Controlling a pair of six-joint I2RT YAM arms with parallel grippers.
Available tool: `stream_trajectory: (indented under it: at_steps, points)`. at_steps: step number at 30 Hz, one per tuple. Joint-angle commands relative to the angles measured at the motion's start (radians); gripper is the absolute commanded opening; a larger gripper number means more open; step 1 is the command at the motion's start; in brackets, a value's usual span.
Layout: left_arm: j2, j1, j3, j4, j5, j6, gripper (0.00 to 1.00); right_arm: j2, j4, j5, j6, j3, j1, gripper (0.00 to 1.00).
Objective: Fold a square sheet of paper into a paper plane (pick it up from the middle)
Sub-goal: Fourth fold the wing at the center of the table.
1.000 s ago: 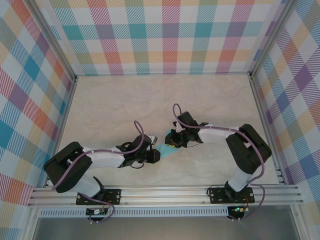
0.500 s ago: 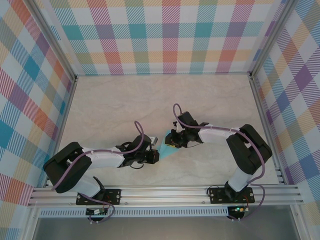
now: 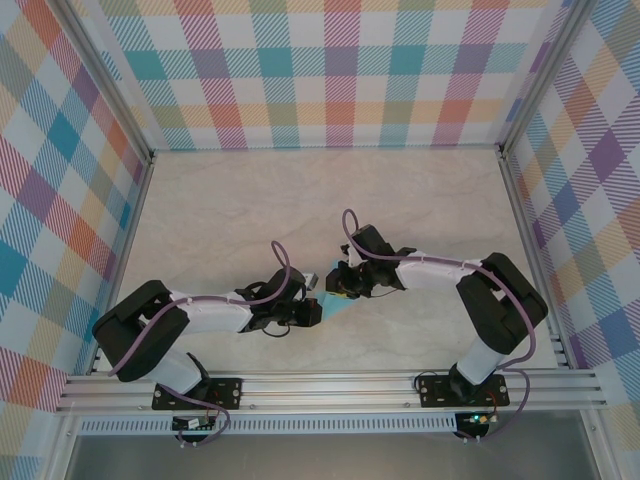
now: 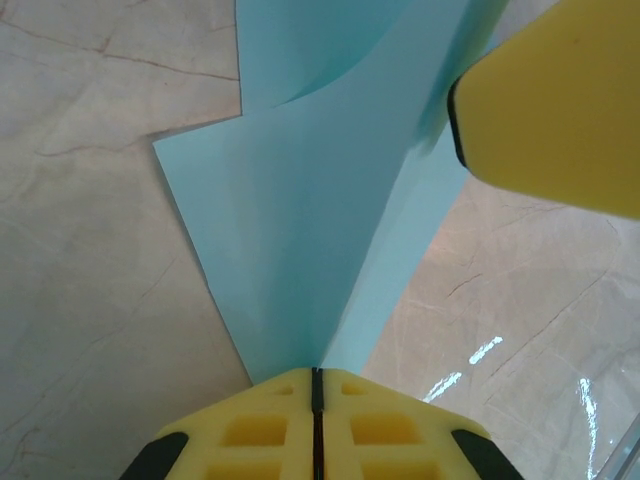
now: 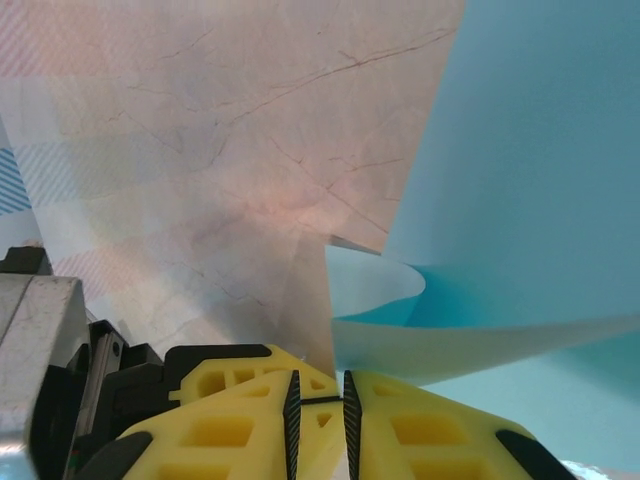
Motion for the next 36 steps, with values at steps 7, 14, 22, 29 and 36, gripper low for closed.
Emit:
stream_trajectory:
  at_steps: [7, 14, 22, 29, 36]
  points:
    - [-0.057, 0.011, 0.01, -0.063, -0.04, 0.033, 0.21, 0.02, -0.041, 0.04, -0.007, 0.037, 0.001, 0.2]
    - [-0.062, 0.011, 0.012, -0.083, -0.042, 0.058, 0.23, 0.02, -0.049, 0.041, -0.006, 0.046, 0.002, 0.21]
    - [-0.055, 0.011, 0.016, -0.08, -0.05, 0.065, 0.16, 0.024, -0.057, 0.042, -0.008, 0.053, 0.002, 0.21]
    - [-0.051, 0.011, 0.018, -0.079, -0.05, 0.076, 0.1, 0.029, -0.06, 0.042, -0.01, 0.056, 0.002, 0.21]
    - [-0.029, 0.026, 0.02, -0.037, 0.012, 0.053, 0.04, 0.032, -0.053, 0.015, -0.015, 0.06, 0.002, 0.23]
